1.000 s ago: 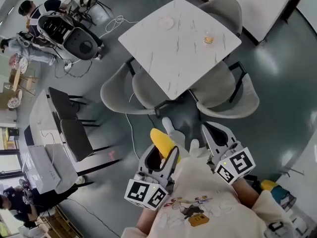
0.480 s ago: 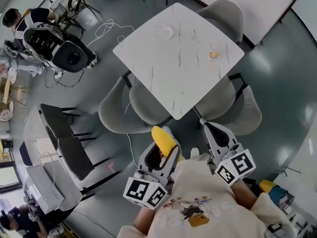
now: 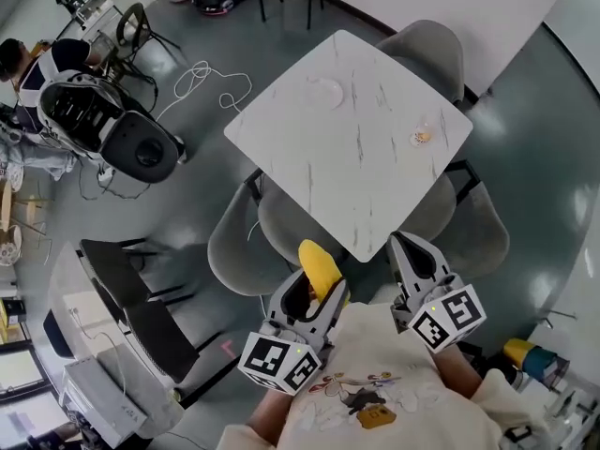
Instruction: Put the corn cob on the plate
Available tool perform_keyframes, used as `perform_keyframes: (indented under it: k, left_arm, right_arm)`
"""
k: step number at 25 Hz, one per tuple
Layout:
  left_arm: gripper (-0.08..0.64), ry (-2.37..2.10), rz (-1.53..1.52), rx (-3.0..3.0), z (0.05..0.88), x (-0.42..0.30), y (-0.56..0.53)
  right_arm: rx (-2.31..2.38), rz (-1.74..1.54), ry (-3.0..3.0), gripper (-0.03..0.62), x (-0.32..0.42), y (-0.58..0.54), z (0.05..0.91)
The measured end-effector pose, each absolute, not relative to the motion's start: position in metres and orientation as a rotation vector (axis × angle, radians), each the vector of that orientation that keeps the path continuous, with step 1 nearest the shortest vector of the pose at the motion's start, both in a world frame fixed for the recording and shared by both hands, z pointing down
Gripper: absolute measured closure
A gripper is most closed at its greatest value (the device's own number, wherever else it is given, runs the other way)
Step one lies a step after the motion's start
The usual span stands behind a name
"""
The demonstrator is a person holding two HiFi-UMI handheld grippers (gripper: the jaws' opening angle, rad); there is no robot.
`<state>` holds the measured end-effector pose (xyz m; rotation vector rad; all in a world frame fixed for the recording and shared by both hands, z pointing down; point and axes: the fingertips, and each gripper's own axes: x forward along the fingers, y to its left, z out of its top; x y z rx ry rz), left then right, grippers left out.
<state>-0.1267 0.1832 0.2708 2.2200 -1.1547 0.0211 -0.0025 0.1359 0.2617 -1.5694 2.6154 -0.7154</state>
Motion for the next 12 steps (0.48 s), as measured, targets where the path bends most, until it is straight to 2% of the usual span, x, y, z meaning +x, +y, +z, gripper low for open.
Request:
perform_keyframes:
  k: [12]
  left_arm:
    - [0.31, -1.029, 0.013, 2.24, 0.282, -0.144, 0.14]
  right_arm:
    - [-1.706, -0.689, 2.577, 0.588, -0.019, 0.112, 0.267]
